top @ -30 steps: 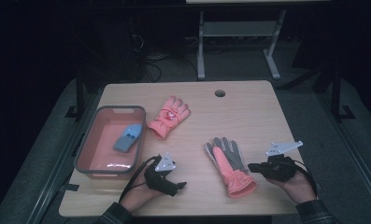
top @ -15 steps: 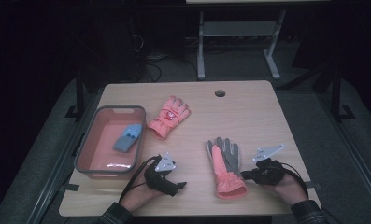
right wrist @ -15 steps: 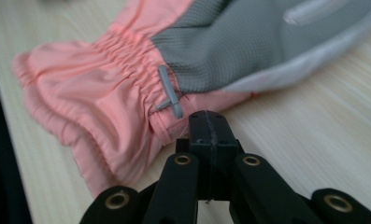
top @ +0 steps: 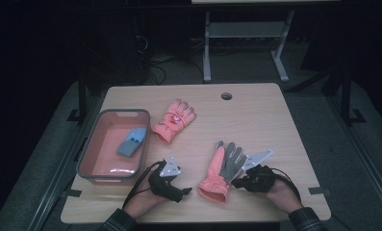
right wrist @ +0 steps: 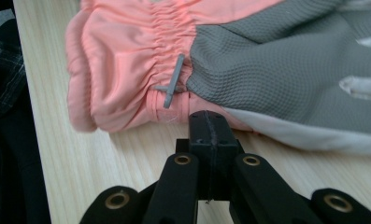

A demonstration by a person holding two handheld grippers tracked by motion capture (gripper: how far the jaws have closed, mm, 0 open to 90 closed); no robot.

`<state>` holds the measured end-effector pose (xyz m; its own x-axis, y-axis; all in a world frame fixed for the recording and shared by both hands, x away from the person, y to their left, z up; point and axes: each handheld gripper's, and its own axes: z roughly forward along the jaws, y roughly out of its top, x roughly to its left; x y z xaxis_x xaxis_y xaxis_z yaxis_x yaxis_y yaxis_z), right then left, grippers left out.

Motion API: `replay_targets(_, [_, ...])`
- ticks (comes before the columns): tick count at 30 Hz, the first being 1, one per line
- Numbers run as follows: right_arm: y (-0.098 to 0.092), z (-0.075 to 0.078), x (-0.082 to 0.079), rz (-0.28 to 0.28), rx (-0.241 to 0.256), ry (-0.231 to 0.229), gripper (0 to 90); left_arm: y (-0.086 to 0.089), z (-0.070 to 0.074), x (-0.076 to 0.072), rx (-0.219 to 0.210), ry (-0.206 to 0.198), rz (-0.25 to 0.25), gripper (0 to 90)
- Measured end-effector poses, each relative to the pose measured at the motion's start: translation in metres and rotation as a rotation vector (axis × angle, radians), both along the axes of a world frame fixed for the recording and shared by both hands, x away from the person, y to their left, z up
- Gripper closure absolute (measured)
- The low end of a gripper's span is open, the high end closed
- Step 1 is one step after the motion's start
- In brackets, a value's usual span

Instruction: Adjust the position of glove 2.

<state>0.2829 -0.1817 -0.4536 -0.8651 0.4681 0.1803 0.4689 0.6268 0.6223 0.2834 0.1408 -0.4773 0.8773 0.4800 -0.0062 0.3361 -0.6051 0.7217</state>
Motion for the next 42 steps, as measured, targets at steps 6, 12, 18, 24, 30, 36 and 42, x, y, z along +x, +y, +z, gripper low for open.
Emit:
replay_targets(6, [0.014, 0.000, 0.001, 0.026, -0.001, -0.002, 90.0, 0.000, 0.000, 0.000, -0.005, 0.000, 0.003, 12.8])
replay_targets(12, [0.022, 0.000, 0.002, 0.043, -0.003, -0.014, 90.0, 0.000, 0.000, 0.000, -0.004, 0.000, 0.003, 12.8])
replay_targets(18, [0.031, 0.000, 0.006, 0.048, 0.006, -0.022, 90.0, 0.000, 0.000, 0.000, 0.000, -0.002, -0.002, 12.8])
replay_targets(24, [0.036, 0.003, 0.009, 0.046, 0.023, -0.031, 90.0, 0.000, 0.000, 0.000, -0.004, -0.001, 0.000, 12.8])
replay_targets(30, [-0.001, 0.008, 0.005, -0.052, 0.054, -0.061, 76.7, 0.000, 0.000, 0.000, -0.003, -0.002, 0.000, 12.8])
replay_targets(36, [-0.044, 0.005, 0.004, -0.210, 0.062, -0.112, 42.1, 0.000, 0.000, 0.000, 0.001, -0.003, -0.003, 12.6])
replay_targets(42, [-0.069, -0.011, 0.011, -0.340, 0.019, -0.141, 20.7, 0.000, 0.001, 0.001, 0.012, 0.001, -0.003, 12.9])
